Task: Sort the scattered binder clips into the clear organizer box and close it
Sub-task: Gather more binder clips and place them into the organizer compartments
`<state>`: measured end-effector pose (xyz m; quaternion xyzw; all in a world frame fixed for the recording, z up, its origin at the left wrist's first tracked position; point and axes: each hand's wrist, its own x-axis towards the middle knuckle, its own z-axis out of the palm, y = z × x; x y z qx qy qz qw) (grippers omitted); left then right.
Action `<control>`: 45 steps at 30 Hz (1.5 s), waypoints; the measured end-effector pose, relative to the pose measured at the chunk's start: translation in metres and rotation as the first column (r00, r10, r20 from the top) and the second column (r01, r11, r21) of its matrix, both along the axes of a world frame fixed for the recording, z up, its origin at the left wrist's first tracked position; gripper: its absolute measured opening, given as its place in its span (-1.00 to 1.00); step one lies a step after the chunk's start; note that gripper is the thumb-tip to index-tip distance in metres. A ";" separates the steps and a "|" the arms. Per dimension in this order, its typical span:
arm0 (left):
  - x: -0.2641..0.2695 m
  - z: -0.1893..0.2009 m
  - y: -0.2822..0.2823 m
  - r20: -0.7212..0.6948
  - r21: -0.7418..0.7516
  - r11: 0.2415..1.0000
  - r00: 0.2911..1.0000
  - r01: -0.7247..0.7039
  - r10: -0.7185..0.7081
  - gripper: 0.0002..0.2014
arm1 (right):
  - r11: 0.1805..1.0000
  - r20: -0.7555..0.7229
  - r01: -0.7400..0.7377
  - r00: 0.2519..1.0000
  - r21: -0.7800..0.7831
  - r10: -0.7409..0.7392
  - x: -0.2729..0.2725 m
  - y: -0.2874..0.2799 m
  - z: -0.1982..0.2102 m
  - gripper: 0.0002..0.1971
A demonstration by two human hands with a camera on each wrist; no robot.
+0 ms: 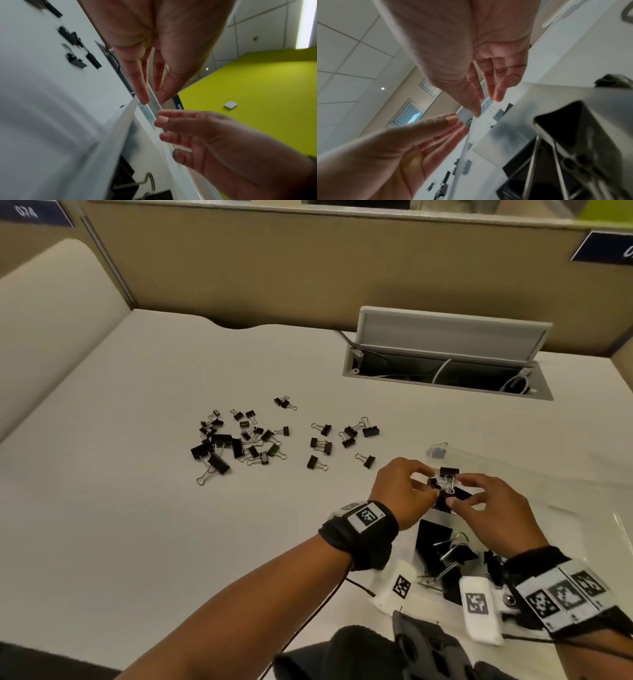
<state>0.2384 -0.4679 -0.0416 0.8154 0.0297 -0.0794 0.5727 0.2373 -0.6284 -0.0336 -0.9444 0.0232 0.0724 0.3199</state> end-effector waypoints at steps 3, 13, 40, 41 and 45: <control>0.000 0.000 0.026 -0.001 -0.060 0.996 0.998 -0.061 0.061 -0.83 | 0.999 0.035 -0.028 0.999 0.027 0.027 -0.006 0.009 0.014 -0.64; -0.021 -0.020 0.230 0.058 0.261 0.835 0.872 -0.484 0.487 -0.50 | 0.918 0.032 -0.372 0.928 0.134 0.371 -0.008 0.165 0.030 -0.67; -0.036 -0.063 0.370 -0.028 0.430 0.892 0.989 0.142 -0.144 -0.80 | 0.875 0.088 -0.480 0.876 0.062 0.475 -0.006 0.357 -0.059 -0.63; -0.038 -0.062 0.369 -0.024 0.382 0.912 0.988 0.148 -0.150 -0.80 | 0.879 0.118 -0.468 0.882 0.089 0.457 -0.011 0.353 -0.058 -0.66; -0.040 -0.055 0.369 -0.185 0.014 0.993 0.976 0.117 -0.112 -0.85 | 0.896 0.092 -0.244 0.970 0.370 0.227 -0.026 0.329 -0.051 -0.72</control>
